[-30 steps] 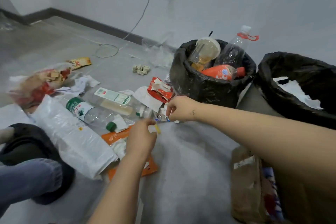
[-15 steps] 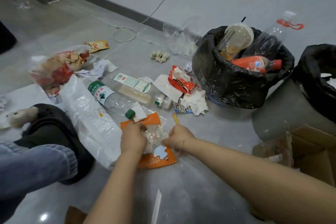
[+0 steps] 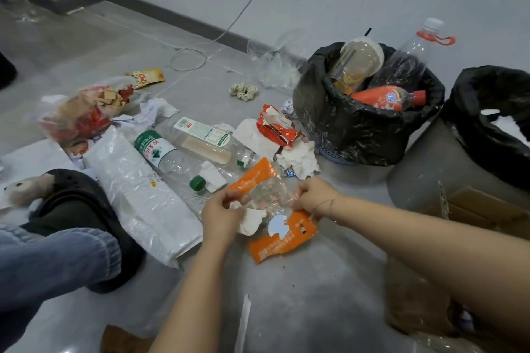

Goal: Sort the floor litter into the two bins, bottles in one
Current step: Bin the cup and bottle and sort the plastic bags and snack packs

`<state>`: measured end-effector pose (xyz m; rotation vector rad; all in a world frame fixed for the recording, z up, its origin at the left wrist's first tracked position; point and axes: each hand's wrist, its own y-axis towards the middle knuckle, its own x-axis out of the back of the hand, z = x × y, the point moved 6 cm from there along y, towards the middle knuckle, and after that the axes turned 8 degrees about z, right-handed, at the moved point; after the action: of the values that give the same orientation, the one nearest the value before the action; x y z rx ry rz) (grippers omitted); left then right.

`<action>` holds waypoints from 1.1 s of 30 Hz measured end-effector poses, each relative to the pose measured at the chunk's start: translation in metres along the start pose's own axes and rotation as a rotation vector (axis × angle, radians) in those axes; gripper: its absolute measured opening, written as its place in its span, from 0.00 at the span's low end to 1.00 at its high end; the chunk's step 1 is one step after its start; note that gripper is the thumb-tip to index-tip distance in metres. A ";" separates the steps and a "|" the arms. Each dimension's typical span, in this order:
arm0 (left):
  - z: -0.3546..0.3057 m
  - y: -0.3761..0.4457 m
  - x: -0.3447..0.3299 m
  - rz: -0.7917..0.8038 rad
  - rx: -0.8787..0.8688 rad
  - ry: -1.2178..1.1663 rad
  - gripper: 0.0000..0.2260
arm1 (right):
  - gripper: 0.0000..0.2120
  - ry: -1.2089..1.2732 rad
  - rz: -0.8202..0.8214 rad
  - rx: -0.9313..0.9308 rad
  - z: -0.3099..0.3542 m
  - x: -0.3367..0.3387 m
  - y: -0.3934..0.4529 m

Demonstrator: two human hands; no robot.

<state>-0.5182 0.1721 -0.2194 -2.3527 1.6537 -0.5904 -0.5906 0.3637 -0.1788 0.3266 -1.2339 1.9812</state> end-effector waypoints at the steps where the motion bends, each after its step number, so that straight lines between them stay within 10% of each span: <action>1: -0.003 -0.002 -0.006 0.000 0.001 -0.055 0.17 | 0.08 -0.022 -0.006 0.009 -0.002 0.011 -0.008; 20: -0.146 -0.075 -0.135 0.329 -0.238 -0.353 0.10 | 0.06 -0.156 -0.189 0.092 -0.043 0.142 -0.147; 33: -0.307 -0.103 -0.243 0.519 -0.648 -0.286 0.09 | 0.04 0.229 -0.560 0.114 -0.118 0.222 -0.234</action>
<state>-0.6352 0.4536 0.0471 -2.0511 2.4207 0.4187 -0.5522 0.6238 0.0413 0.4342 -0.7783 1.5515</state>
